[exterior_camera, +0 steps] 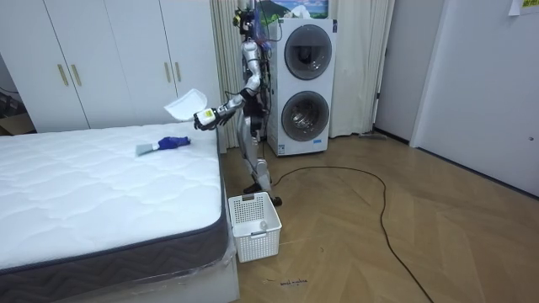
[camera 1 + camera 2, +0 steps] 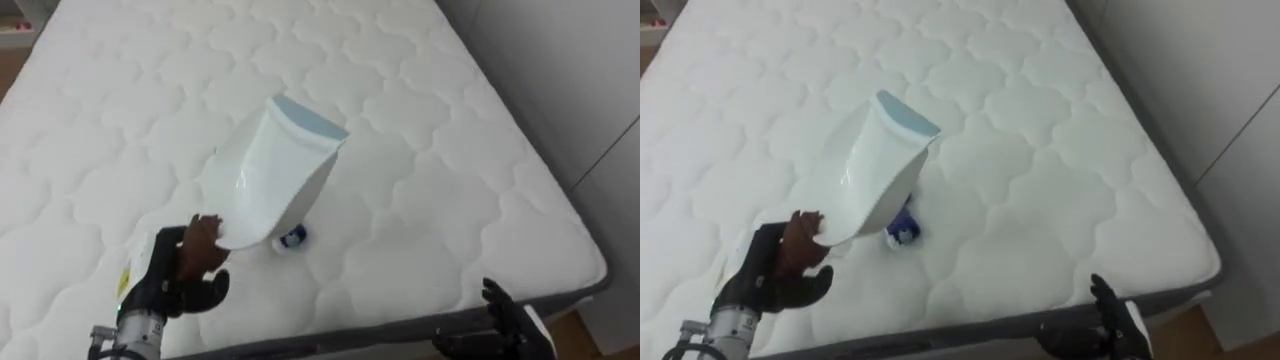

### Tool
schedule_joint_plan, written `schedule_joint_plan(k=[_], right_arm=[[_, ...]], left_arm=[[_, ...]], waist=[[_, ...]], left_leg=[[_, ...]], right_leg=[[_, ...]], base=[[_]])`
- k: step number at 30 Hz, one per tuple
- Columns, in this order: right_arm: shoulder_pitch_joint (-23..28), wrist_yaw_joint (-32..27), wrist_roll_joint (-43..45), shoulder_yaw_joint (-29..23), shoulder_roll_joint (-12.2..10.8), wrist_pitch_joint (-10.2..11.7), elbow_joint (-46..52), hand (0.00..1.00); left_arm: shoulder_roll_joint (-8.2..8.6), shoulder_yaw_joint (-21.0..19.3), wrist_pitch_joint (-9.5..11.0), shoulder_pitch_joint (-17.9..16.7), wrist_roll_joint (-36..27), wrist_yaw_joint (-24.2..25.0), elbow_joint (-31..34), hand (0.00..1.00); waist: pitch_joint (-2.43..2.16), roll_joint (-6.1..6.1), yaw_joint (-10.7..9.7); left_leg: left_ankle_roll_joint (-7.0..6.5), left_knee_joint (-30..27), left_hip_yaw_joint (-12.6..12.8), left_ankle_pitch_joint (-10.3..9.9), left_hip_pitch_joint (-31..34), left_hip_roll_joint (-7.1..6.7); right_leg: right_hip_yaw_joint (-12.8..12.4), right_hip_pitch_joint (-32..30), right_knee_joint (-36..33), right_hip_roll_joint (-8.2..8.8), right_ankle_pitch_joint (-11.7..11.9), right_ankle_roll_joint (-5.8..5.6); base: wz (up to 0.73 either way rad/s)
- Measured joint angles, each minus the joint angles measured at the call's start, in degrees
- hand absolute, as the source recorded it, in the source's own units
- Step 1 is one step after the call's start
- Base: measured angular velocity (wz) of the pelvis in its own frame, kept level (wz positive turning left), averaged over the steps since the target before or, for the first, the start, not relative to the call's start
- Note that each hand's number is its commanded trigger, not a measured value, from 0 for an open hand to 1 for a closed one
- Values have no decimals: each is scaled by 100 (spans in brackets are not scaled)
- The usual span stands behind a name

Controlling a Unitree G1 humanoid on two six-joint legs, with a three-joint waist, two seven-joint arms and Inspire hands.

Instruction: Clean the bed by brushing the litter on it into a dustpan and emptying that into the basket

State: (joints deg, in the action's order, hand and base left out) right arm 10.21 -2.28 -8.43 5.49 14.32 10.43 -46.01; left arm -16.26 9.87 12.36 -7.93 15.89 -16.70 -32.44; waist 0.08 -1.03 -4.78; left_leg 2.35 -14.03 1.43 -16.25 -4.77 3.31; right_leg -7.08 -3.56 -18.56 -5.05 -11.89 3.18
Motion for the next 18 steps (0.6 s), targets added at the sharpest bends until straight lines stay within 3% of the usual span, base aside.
schedule_joint_plan(k=[2,8,14,18], right_arm=[[-4,5,21,-3,-3,-3,-235,0],[138,157,191,-253,-71,-3,-560,0],[165,168,403,-460,-138,-9,-977,0],[169,135,514,-579,-200,-38,-1304,0]], left_arm=[[1,53,-89,1,3,73,-98,0],[3,56,-93,-8,-2,162,-699,0],[49,-156,-86,-36,-74,158,-1497,0],[226,-450,-110,-78,-75,138,-2254,0]], waist=[[24,10,-13],[68,0,-7],[53,-3,37],[14,-12,72]], left_leg=[[-23,65,0,14,-40,-3],[-92,281,100,54,-194,-5],[-93,284,233,55,-257,3],[-93,363,322,55,-394,23]], right_leg=[[-11,68,122,4,61,-29],[-25,250,336,18,126,-66],[-81,266,372,15,142,-74],[-76,372,397,-6,142,-73]], base=[[4],[0],[-11],[-12]])
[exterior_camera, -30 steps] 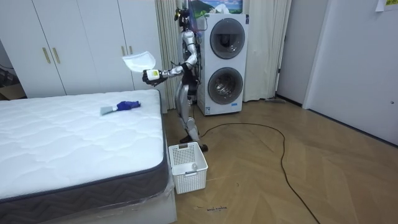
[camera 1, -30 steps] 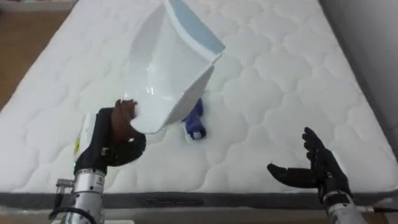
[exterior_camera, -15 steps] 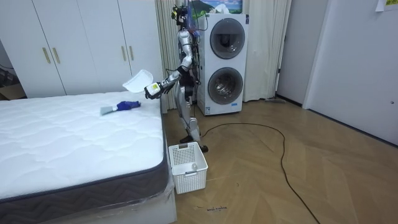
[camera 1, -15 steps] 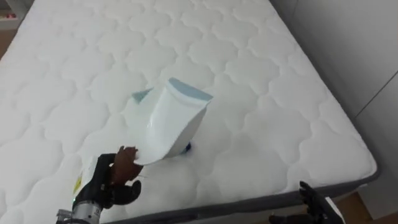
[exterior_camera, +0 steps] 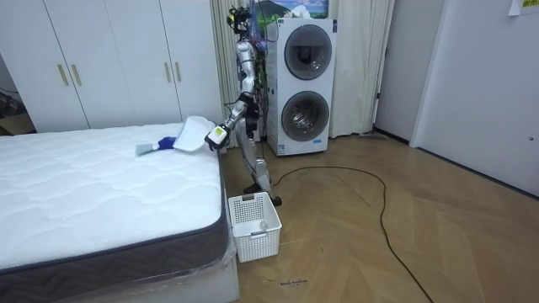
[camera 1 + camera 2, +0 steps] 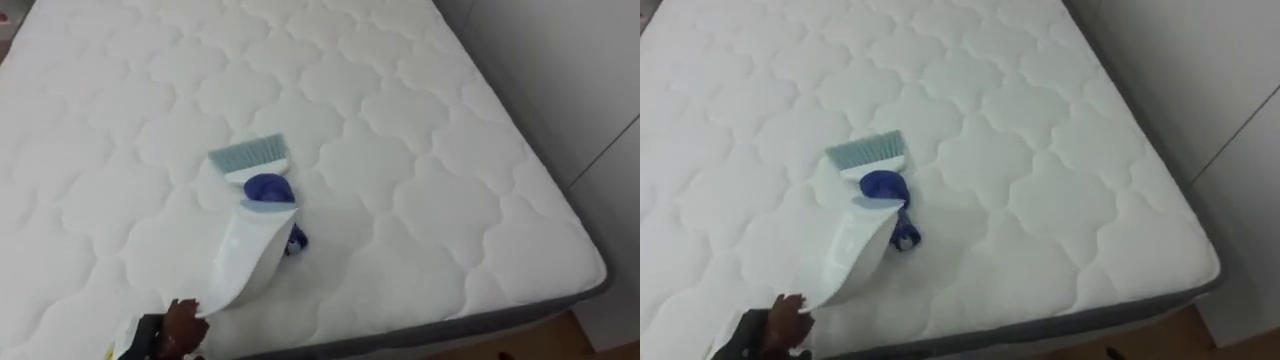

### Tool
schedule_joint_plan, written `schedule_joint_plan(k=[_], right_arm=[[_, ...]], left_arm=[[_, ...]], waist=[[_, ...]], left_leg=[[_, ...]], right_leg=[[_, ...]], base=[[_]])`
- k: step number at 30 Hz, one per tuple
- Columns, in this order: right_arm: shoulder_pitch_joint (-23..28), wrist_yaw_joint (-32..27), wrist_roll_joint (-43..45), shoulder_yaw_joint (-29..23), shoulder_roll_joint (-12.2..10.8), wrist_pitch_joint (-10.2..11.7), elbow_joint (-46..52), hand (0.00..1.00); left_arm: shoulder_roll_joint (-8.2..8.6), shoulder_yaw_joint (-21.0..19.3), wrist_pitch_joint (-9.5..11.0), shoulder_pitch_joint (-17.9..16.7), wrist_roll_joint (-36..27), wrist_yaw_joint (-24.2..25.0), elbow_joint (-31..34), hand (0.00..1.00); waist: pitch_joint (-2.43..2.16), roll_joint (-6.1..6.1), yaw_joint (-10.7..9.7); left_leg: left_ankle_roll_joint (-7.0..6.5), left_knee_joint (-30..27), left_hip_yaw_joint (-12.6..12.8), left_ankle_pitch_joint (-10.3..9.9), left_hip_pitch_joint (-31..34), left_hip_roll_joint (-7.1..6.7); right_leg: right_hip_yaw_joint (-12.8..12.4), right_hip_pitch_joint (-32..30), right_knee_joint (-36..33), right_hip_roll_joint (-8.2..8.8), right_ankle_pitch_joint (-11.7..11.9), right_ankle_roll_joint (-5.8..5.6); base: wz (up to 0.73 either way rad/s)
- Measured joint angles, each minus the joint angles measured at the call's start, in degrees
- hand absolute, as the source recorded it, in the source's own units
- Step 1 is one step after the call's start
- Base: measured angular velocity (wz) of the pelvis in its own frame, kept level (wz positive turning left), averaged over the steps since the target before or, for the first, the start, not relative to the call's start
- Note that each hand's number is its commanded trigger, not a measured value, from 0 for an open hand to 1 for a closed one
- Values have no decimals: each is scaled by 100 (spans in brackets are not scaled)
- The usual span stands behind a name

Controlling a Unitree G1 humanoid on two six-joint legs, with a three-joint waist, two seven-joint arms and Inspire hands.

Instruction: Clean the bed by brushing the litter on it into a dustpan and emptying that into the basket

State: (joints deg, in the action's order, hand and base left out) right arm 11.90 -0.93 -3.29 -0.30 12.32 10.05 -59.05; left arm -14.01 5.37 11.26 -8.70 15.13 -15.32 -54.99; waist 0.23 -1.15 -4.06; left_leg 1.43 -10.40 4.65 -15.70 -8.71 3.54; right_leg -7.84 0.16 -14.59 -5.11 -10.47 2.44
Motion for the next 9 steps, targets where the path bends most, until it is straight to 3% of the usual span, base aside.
schedule_joint_plan(k=[2,6,9], right_arm=[[-2,-27,139,-50,-28,-67,-104,0],[20,-7,203,-116,-147,-273,-344,0],[71,101,336,-276,-281,-440,-381,0]], left_arm=[[53,-118,-45,-112,-9,67,-159,0],[176,-329,-177,-157,-214,263,-802,0],[222,-540,-379,-287,-207,519,-1035,0]], waist=[[-53,5,22],[-53,16,97],[-50,63,141]], left_leg=[[0,3,31,0,-37,1],[0,37,39,0,-210,4],[0,94,49,0,-275,7]], right_leg=[[35,20,17,0,0,0],[378,278,220,56,23,10],[395,310,281,60,23,10]], base=[[-16],[-1],[7]])
